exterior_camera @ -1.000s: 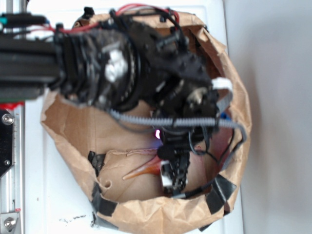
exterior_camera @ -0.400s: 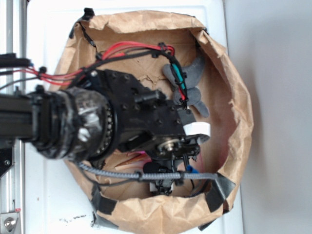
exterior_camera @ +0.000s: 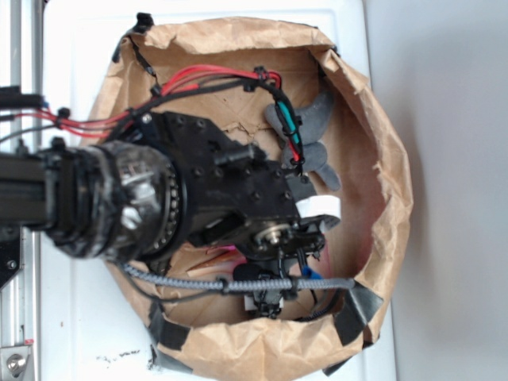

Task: Grab the shell.

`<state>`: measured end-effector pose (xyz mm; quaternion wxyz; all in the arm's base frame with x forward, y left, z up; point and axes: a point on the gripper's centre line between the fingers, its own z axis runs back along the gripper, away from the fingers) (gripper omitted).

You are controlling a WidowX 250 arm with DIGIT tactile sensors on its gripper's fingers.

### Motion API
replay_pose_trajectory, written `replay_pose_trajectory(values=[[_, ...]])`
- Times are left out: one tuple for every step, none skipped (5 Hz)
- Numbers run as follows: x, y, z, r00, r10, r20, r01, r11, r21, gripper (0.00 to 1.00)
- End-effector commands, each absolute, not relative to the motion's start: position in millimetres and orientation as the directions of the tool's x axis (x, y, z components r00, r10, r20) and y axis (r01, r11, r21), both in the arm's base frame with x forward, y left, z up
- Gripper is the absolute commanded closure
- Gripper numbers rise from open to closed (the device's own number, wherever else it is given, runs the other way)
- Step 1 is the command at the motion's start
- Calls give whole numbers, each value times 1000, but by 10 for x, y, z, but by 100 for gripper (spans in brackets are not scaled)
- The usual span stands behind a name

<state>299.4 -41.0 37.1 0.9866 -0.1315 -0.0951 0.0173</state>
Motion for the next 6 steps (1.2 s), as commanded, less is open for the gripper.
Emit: replay_pose_trajectory(values=[[3066, -7, 1343, 960, 127, 251, -24, 926, -376, 100], [2951, 171, 1720, 940, 150, 306, -37, 938, -345, 100], [2875, 277, 1944, 937, 180, 300, -93, 955, -283, 100], [2856, 307, 2038, 936, 201, 288, -143, 967, -210, 100], [2828, 281, 2032, 895, 236, 378, -180, 967, -178, 100], [2823, 182, 1965, 897, 160, 413, -137, 987, -85, 45]])
